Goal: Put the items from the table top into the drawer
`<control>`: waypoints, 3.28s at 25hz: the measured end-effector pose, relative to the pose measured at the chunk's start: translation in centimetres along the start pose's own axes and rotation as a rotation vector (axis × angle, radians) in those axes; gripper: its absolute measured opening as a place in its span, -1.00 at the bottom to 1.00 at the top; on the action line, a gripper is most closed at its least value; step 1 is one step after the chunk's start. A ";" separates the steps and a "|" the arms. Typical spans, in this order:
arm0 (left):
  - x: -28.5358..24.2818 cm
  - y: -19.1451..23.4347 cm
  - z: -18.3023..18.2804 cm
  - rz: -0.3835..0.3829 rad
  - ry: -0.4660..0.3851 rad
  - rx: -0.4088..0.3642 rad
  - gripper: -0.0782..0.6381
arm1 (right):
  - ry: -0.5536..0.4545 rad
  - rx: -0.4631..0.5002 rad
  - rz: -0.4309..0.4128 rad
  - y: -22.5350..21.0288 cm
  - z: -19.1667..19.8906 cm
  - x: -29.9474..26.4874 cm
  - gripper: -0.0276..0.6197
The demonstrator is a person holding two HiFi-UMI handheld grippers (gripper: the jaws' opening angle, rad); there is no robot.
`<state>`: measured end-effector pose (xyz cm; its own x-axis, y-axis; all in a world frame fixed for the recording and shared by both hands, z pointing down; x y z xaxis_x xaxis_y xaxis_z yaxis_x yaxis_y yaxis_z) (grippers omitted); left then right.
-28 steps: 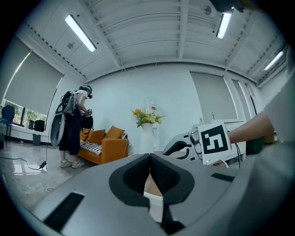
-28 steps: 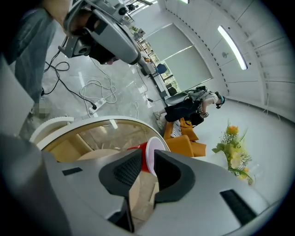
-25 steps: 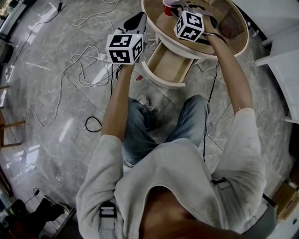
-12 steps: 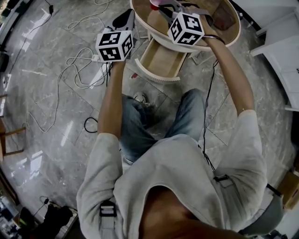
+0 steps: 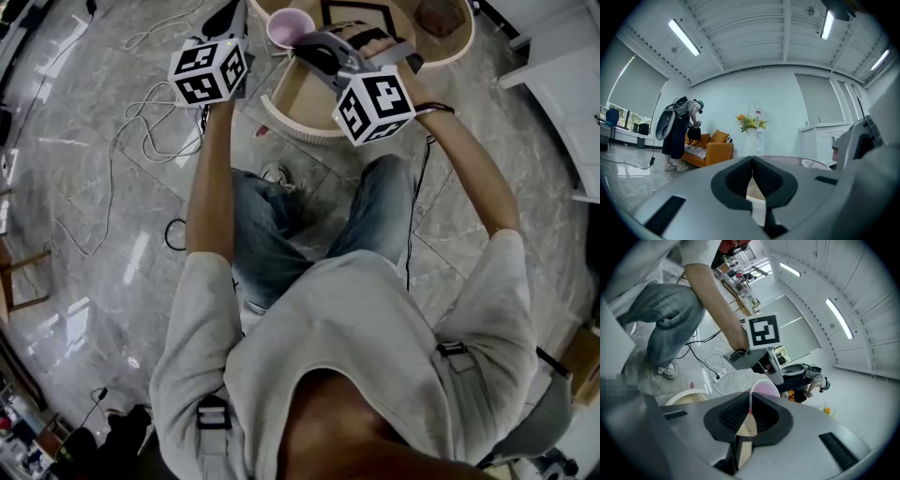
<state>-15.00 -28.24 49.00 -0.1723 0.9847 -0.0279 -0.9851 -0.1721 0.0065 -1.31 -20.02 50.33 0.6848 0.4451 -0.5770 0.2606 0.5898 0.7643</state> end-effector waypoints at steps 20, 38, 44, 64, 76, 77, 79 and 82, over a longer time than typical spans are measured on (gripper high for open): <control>0.4 -0.6 0.2 0.025 0.013 -0.026 -0.74 | 0.186 -0.157 -0.292 17.3 8.9 -12.3 -0.80; -0.4 1.4 1.1 0.031 0.027 -0.031 -0.74 | 0.313 -0.330 -0.348 22.6 16.5 -23.8 -0.80; -0.6 2.0 1.3 0.032 0.031 -0.025 -0.74 | 0.285 -0.385 -0.352 22.4 16.2 -24.3 -0.41; 0.0 -2.8 0.3 0.104 0.045 -0.049 -0.74 | -0.059 -0.273 0.031 9.5 5.4 -7.2 -0.84; 3.0 -0.6 1.2 0.054 0.063 -0.086 -0.74 | 0.093 -0.388 0.043 2.3 12.8 1.4 -0.71; 3.3 -0.3 1.5 0.049 0.068 -0.085 -0.74 | 0.102 -0.410 0.024 2.0 13.3 1.4 -0.63; 4.2 0.3 2.0 0.035 0.074 -0.086 -0.74 | 0.112 -0.435 -0.010 1.5 14.1 0.9 -0.52; 5.5 1.4 2.8 0.003 0.084 -0.096 -0.74 | 0.090 -0.510 -0.078 0.9 15.1 -0.2 -0.46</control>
<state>-17.29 -22.96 51.64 -0.1711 0.9789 -0.1119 -0.9794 -0.1814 -0.0888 9.07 -29.80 55.47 0.6097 0.4292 -0.6663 -0.0708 0.8668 0.4936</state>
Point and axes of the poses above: the fingertips, and each gripper's own axes: x backward along the fingers, y to its left, z out of its underside, the point moved 5 cm from there along x, backward along the fingers, and after that the axes turned 9 degrees about -z, right-handed, at the moved point
